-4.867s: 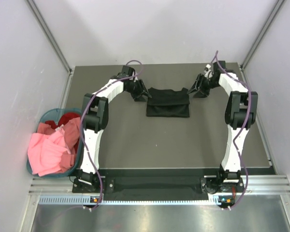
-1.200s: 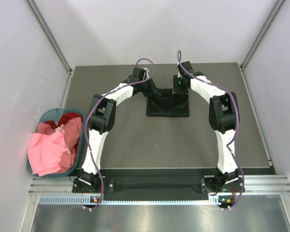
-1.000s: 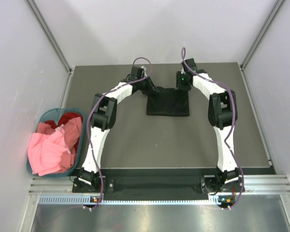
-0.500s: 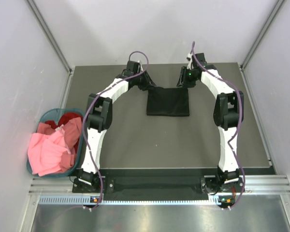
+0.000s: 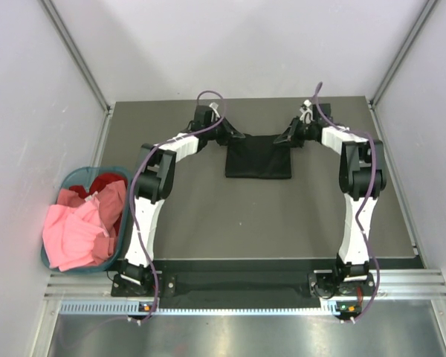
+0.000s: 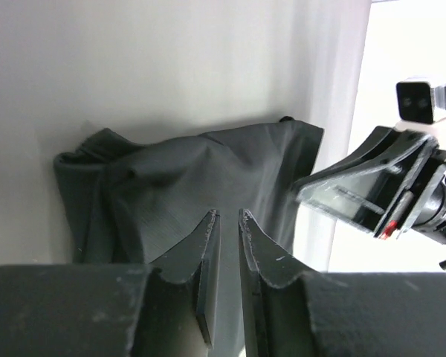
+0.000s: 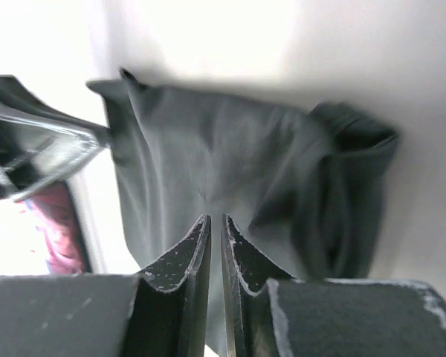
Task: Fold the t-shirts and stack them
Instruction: Neatly place the folded tshirt to the corner
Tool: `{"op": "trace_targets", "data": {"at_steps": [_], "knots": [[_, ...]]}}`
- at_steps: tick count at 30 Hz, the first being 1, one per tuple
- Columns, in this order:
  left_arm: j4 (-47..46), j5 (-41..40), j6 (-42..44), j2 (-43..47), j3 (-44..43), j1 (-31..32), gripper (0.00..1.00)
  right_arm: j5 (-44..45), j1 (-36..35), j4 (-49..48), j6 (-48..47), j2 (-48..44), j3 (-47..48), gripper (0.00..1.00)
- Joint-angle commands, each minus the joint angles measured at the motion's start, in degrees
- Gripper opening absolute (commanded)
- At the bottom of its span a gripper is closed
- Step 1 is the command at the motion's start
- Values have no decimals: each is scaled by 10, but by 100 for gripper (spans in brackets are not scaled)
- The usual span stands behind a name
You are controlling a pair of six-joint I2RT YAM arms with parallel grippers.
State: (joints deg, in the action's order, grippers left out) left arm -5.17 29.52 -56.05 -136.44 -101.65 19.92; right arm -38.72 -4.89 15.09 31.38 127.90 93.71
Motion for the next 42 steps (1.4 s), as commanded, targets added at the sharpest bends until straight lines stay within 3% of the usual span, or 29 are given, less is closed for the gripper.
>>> {"op": "trace_targets", "data": {"at_steps": [1, 6, 15, 20, 26, 31, 36, 42], "knots": [[-71, 7, -3, -8, 0, -4, 20, -60, 22, -161, 53, 13, -36, 11], [-38, -3, 38, -21, 11, -19, 20, -79, 67, -251, 98, 45, -69, 11], [20, -33, 93, -20, 18, -45, 20, -63, 95, -231, 100, 92, -34, 11], [132, -47, 167, -13, -50, -48, 20, -73, 99, -198, 103, 70, 1, 13], [168, -59, 183, 35, -76, -44, 21, -73, 98, -152, 102, 33, 50, 14], [134, -31, 152, 55, -60, -30, 21, -87, 78, -166, 140, 16, 50, 14], [24, -2, 91, 76, 24, -2, 21, -90, 53, -232, 178, 18, 4, 15], [0, 9, 49, 45, 57, 8, 20, -98, 53, -285, 208, 57, -10, 15]]}}
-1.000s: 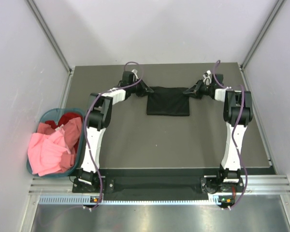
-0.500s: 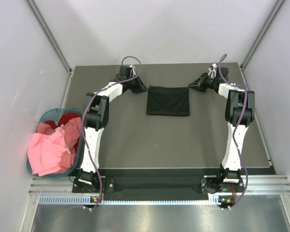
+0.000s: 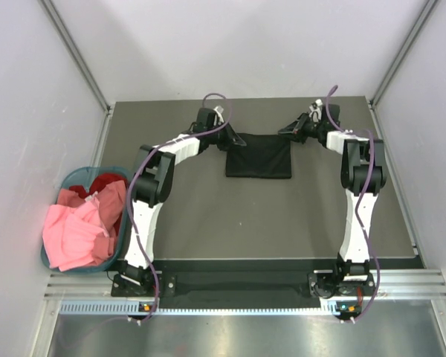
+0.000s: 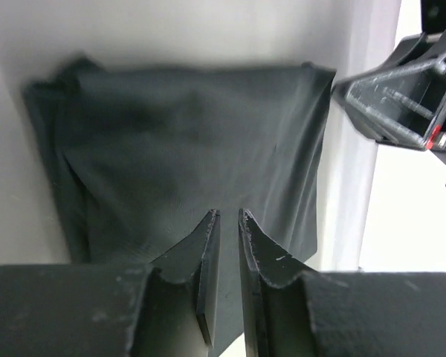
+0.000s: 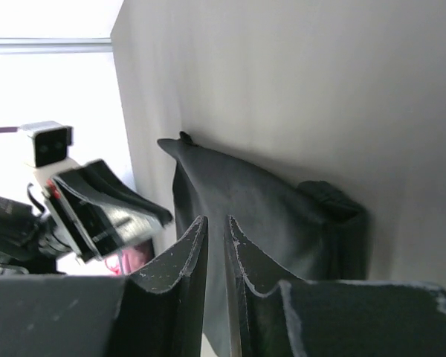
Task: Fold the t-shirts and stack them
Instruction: Neatly place the folded tshirt to the corner
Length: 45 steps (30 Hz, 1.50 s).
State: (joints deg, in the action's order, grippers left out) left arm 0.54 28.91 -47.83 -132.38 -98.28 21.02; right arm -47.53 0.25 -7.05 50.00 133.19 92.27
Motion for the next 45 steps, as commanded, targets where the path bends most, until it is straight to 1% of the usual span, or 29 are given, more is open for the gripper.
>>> {"op": "trace_targets", "data": {"at_steps": [1, 6, 12, 13, 17, 18, 20, 21, 23, 26, 29, 30, 31, 32, 36, 38, 39, 42, 44, 45], "knots": [[-56, 11, -34, 0, 30, -4, 21, -12, 2, -68, 26, 13, 9, 15], [-28, -13, -32, -6, 69, -30, 20, -9, 2, -104, 53, 71, 26, 15], [-8, -24, 3, 32, 131, -62, 22, 7, 5, -87, 47, 114, 41, 15], [15, -22, 15, 38, 137, -65, 22, 9, 6, -80, 41, 118, 51, 15], [67, -20, 56, 70, 143, -66, 23, 9, 19, -30, 17, 116, 89, 15], [74, -14, 62, 84, 144, -66, 23, 12, 20, 9, 9, 112, 99, 15], [94, -6, 72, 98, 141, -66, 23, 13, 21, 47, -10, 100, 132, 16], [102, -3, 75, 110, 137, -65, 24, 12, 21, 87, -15, 95, 141, 17], [117, 2, 76, 122, 129, -64, 24, 10, 19, 120, -32, 70, 158, 17], [125, 7, 70, 146, 114, -62, 24, 19, 19, 193, -73, 20, 156, 19], [122, 25, 50, 157, 102, -55, 24, 30, 19, 279, -145, -27, 149, 22], [114, 31, 44, 156, 100, -54, 24, 36, 19, 303, -190, -36, 148, 24], [110, 44, 35, 155, 97, -46, 24, 37, 18, 347, -212, -53, 144, 24], [105, 49, 32, 151, 93, -41, 24, 38, 17, 357, -226, -63, 135, 25], [55, 86, -24, 130, 99, -19, 23, 5, 5, 354, -253, -119, 49, 26], [20, 103, -41, 115, 105, -5, 23, -9, 2, 322, -247, -133, 14, 26], [11, 106, -49, 108, 106, -2, 23, -24, -16, 318, -243, -137, -5, 27], [-20, 121, -81, 86, 107, 5, 23, -33, -31, 312, -246, -144, -17, 26], [-24, 122, -82, 77, 109, 6, 23, -42, -40, 308, -247, -142, -17, 26], [-22, 121, -80, 74, 110, 6, 22, -62, -42, 300, -243, -138, -14, 26]]}}
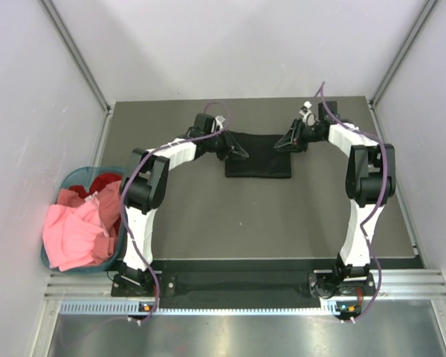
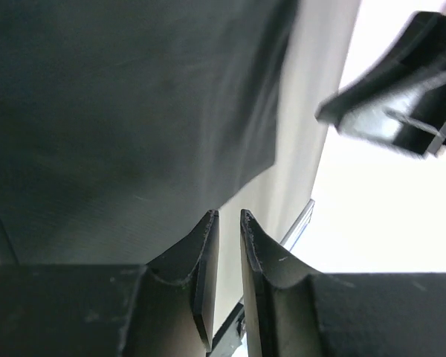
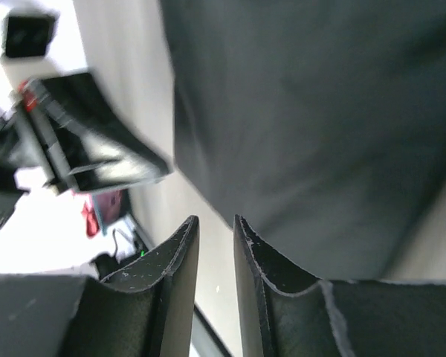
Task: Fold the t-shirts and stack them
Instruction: Neatly place the folded tshirt to the corner
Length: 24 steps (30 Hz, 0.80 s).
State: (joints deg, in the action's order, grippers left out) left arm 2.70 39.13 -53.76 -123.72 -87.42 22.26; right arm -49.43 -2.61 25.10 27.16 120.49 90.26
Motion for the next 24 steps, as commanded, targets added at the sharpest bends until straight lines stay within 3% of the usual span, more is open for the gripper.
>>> {"op": "trace_targets", "data": {"at_steps": [1, 5, 9, 17, 24], "knots": [[-37, 15, -14, -15, 2, -7, 22, -53, -22, -21, -15, -1, 11, 25], [-30, 13, -5, -27, 17, -9, 22, -100, -47, -20, -15, 32, 12, 25], [-35, 18, -3, -39, 35, -13, 22, -107, -54, -41, -32, 50, -46, 24], [21, 0, 44, -32, 74, -31, 22, -102, -15, -88, -51, 45, -156, 22], [105, -27, 130, 1, 75, -42, 21, -99, 22, -87, -63, -38, -238, 22]]}}
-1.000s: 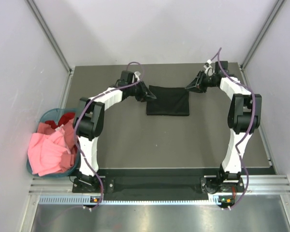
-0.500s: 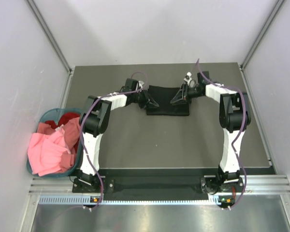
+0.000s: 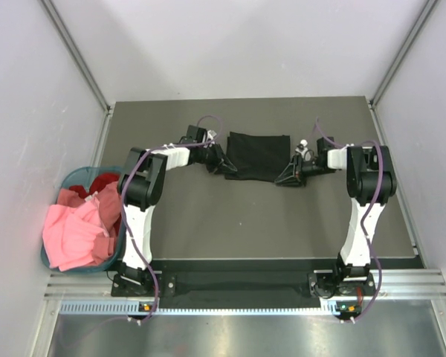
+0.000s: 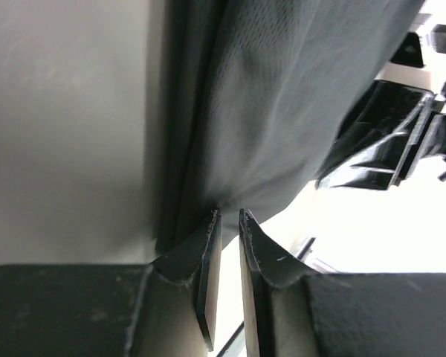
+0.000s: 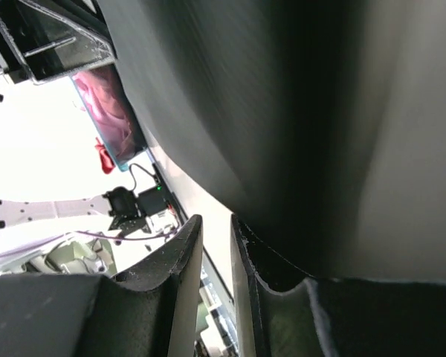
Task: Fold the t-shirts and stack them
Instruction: Neatly place the folded tshirt to the corner
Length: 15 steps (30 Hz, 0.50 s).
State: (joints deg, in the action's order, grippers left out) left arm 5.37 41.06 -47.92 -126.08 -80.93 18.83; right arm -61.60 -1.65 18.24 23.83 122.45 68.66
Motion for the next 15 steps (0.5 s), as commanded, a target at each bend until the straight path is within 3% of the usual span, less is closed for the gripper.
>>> {"op": "trace_targets", "data": {"at_steps": [1, 9, 15], "knots": [[83, -49, 75, 31, 10, -8, 21, 22, 11, -12, -31, -68, -23, 22], [76, -44, 61, 81, -17, -8, 22, 33, 34, -10, -6, -94, 31, 23], [13, -24, 3, 40, -83, -8, 23, 48, 33, -110, 95, -51, 70, 23]]}}
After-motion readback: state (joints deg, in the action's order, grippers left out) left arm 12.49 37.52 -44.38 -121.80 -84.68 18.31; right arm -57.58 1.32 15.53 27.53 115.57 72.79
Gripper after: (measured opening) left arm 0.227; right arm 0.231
